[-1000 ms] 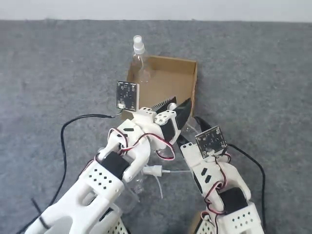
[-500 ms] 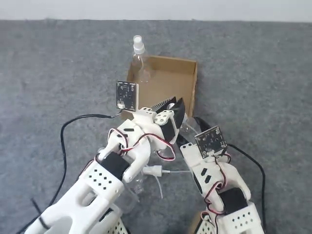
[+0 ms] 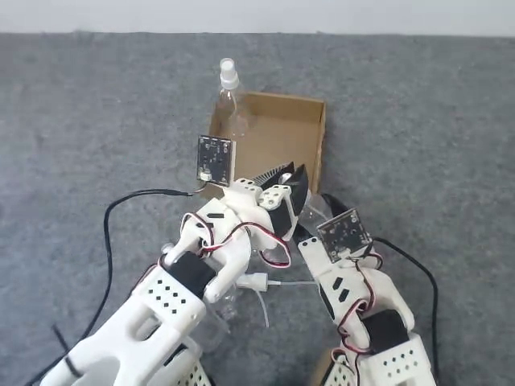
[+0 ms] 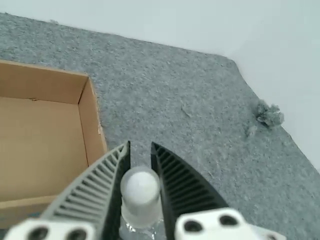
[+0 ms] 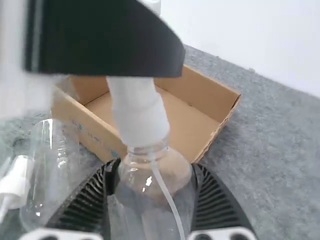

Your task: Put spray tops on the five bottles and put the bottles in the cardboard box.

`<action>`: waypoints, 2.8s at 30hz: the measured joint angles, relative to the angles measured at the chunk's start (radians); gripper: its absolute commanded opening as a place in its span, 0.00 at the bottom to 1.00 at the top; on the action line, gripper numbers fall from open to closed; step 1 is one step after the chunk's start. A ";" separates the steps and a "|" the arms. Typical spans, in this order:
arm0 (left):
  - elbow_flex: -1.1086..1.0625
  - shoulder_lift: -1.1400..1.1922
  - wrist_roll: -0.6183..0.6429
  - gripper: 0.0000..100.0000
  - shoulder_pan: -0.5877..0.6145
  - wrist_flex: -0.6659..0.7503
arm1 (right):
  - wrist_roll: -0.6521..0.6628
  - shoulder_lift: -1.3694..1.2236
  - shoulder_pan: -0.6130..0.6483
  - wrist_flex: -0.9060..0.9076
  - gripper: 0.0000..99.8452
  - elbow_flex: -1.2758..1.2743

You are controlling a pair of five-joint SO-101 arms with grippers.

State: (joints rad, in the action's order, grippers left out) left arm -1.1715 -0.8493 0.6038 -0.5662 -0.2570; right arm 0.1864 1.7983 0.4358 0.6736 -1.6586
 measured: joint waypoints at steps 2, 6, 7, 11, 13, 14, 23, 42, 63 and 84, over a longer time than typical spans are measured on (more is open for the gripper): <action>0.000 0.000 0.000 0.01 0.000 0.000 | 0.025 0.000 -0.002 -0.014 0.01 0.000; 0.000 0.000 -0.006 0.02 0.002 0.000 | 0.055 -0.002 -0.002 -0.034 0.01 0.000; 0.000 0.000 -0.006 0.02 0.002 0.000 | 0.058 -0.002 -0.002 -0.034 0.01 0.000; 0.000 0.000 -0.009 0.05 0.002 0.000 | 0.060 -0.002 -0.002 -0.034 0.01 0.000; 0.000 0.000 -0.009 0.10 0.002 0.000 | 0.060 -0.002 -0.002 -0.034 0.01 0.000; 0.000 0.000 -0.009 0.12 0.002 0.000 | 0.060 -0.002 -0.002 -0.034 0.01 0.000; 0.063 0.000 0.009 0.21 0.037 -0.149 | 0.015 -0.002 0.002 -0.035 0.01 0.000; 0.107 -0.354 0.044 0.21 0.101 -0.321 | -0.044 0.000 0.002 -0.035 0.01 0.000; 0.061 -0.470 0.046 0.01 0.229 -0.462 | -0.198 0.000 -0.077 -0.040 0.01 0.000; -0.281 -0.470 0.048 0.01 0.238 -0.199 | -0.331 0.000 -0.104 -0.229 0.01 0.000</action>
State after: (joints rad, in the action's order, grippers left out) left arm -1.4523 -1.3188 0.6513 -0.3284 -0.4565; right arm -0.1450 1.7983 0.3314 0.4450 -1.6586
